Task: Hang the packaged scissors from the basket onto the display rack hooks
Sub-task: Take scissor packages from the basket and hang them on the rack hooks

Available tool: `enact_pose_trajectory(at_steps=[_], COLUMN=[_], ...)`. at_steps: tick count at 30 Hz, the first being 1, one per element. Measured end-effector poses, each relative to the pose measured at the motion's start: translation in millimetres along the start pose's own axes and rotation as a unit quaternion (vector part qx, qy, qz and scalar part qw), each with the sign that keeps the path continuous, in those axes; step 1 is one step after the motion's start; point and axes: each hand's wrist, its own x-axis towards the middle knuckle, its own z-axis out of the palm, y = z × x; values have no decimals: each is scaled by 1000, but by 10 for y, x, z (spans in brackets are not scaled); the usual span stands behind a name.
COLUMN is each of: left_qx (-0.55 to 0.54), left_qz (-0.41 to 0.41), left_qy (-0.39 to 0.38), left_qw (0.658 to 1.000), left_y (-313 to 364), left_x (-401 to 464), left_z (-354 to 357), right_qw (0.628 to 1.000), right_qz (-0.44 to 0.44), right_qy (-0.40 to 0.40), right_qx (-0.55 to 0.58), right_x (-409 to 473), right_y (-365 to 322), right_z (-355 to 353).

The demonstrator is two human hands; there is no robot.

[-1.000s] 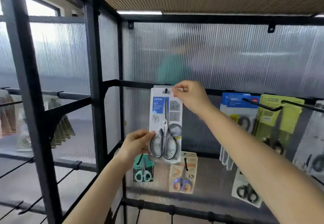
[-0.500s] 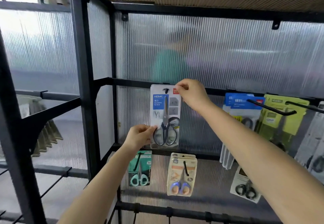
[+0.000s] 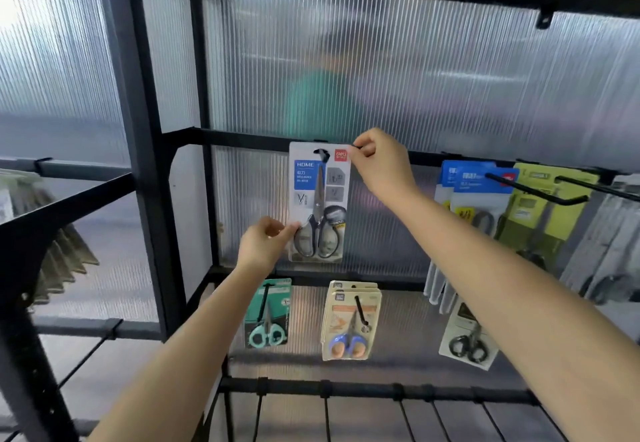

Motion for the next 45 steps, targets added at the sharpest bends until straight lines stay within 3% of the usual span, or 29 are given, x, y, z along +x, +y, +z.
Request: enact_pose_trajectory(at_steps=[6, 11, 14, 19, 25, 29, 35, 45], left_qx=[149, 315, 341, 336, 340, 324, 309, 310], left_qz=[102, 248, 299, 328, 347, 363, 413, 437], left_qy=[99, 55, 14, -99, -277, -372, -490, -616], left_qw=[978, 914, 891, 877, 829, 791, 703, 578], left_y=[21, 400, 675, 905, 704, 527, 298, -236], left_x=[-463, -1036, -1406, -2274, -3588, -4498, -5580, -6277], left_z=[-74, 82, 436, 1244, 2216, 2739, 3314, 4366], right_qw=[995, 955, 939, 955, 922, 883, 809, 708], right_qz=[-22, -102, -109, 60, 229, 311, 455, 610], right_qy=[-31, -106, -119, -105, -64, -38, -20, -23], right_qx=[-93, -258, -304, -270, -304, -349, -372, -355], right_x=[-512, -1130, -1523, -2384, -3854, -4822, -6053, -7285], right_y=[77, 139, 295, 716, 1205, 1463, 1571, 1928], right_z=[-154, -552, -953, -1747, -2678, -3334, -4102, -4317])
